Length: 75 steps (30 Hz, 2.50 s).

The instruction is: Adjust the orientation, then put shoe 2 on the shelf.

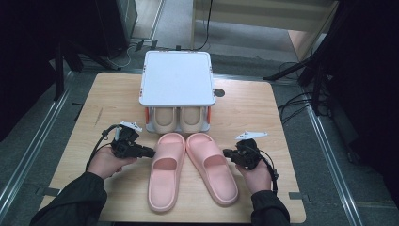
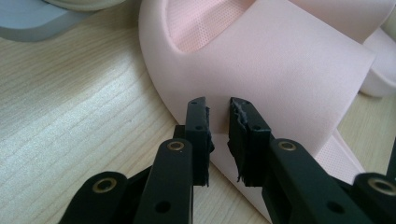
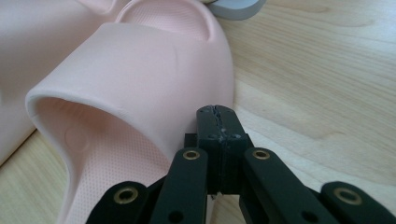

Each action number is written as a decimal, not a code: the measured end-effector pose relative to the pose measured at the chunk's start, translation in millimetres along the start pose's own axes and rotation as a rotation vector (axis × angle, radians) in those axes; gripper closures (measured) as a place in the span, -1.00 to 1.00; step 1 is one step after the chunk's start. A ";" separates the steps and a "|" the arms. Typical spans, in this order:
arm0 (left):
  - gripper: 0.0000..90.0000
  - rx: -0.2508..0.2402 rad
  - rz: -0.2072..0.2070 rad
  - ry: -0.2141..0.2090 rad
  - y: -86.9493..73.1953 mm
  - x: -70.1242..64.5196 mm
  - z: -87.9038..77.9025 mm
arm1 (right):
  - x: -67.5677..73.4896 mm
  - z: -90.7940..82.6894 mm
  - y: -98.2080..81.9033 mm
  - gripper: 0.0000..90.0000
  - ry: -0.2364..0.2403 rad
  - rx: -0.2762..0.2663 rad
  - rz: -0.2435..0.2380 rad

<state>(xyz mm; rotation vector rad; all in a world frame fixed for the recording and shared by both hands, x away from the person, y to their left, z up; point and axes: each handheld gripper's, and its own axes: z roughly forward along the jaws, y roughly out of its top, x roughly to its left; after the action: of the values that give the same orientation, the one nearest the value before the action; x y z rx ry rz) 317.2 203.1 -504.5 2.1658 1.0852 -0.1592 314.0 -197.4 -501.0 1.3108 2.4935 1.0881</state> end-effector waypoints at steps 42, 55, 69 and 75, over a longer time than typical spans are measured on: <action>0.32 -0.026 -0.014 -0.028 1.6 -10.0 -16.2 | 41.0 -29.5 -1.7 0.65 0.165 -0.188 0.007; 0.22 -0.020 -0.026 -0.022 1.2 -10.5 -23.0 | 82.2 -19.0 -13.6 0.46 0.209 -0.159 -0.053; 0.19 -0.033 -0.017 -0.031 1.0 -12.7 -25.3 | 101.3 7.4 -17.2 0.14 0.163 -0.131 -0.065; 0.19 -0.028 -0.014 -0.032 1.3 -12.8 -24.9 | 102.8 22.8 -14.7 0.02 0.112 -0.142 -0.014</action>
<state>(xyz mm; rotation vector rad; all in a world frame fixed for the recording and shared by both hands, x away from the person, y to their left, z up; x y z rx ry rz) 305.2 210.0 -480.1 2.1235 1.0789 -0.1834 250.1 -112.5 -505.5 1.2234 2.4455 1.3424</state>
